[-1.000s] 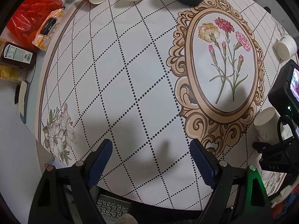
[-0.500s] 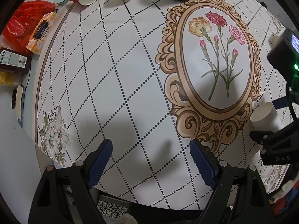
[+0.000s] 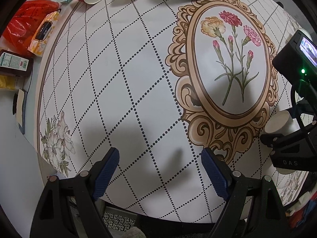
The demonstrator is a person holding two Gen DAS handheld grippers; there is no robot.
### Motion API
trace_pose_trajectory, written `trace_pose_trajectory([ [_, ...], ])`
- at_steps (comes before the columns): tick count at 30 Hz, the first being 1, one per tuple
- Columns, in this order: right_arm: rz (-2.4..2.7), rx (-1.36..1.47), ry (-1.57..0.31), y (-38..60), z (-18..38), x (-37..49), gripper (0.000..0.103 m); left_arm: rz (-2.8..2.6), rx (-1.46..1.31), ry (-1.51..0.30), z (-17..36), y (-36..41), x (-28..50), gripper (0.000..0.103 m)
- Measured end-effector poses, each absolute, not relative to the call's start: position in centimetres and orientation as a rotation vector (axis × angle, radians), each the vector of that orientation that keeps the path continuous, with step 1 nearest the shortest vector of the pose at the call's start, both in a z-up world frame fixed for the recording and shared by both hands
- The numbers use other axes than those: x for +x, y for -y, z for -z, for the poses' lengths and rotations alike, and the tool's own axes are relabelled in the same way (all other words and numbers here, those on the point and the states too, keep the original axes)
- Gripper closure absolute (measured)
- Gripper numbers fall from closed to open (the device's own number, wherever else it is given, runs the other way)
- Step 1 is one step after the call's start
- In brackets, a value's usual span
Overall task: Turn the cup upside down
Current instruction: 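Lower the inverted cup onto the cloth beside the frame and open the right gripper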
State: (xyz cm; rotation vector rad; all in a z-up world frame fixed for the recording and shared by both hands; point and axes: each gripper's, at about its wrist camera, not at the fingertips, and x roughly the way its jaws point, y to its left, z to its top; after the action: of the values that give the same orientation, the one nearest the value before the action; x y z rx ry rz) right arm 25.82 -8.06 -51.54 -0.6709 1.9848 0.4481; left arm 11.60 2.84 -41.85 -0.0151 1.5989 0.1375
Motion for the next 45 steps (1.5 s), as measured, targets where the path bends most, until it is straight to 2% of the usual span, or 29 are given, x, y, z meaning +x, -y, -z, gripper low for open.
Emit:
trace_pose_trajectory([
  [8,-0.439,-0.6,-1.945,8.8,50.7,24.7,0.044,-0.137,-0.01,-1.61,41.7,-2.2,11.9,0.018],
  [16,-0.389,-0.412,-1.791,10.3,46.9,25.9,0.044,-0.121,0.01,-1.601,41.3,-1.2,12.4,0.018],
  [28,-0.199,-0.009,-1.284,14.9,42.2,26.0,0.044,-0.112,0.013,-1.607,41.4,-0.7,13.7,0.018],
  [32,-0.167,0.033,-1.116,16.2,40.6,26.6,0.044,-0.113,0.033,-1.606,41.4,-0.2,14.3,0.018],
  [39,-0.171,0.03,-0.982,16.7,41.0,24.2,0.044,-0.107,0.051,-1.605,41.4,0.5,15.3,0.018],
  [42,-0.179,-0.007,-0.985,16.4,40.9,23.1,0.043,-0.098,0.056,-1.599,41.1,0.9,14.9,0.018],
  [43,-0.183,-0.014,-0.996,16.3,41.0,23.0,0.04,-0.095,0.056,-1.594,40.9,0.9,15.0,0.018],
  [44,-0.196,-0.012,-1.025,16.2,41.2,22.9,0.027,-0.094,0.055,-1.589,40.6,1.4,14.9,0.018],
  [45,-0.203,-0.013,-1.065,16.0,41.4,22.7,0.02,-0.092,0.055,-1.586,40.4,1.5,14.8,0.018],
])
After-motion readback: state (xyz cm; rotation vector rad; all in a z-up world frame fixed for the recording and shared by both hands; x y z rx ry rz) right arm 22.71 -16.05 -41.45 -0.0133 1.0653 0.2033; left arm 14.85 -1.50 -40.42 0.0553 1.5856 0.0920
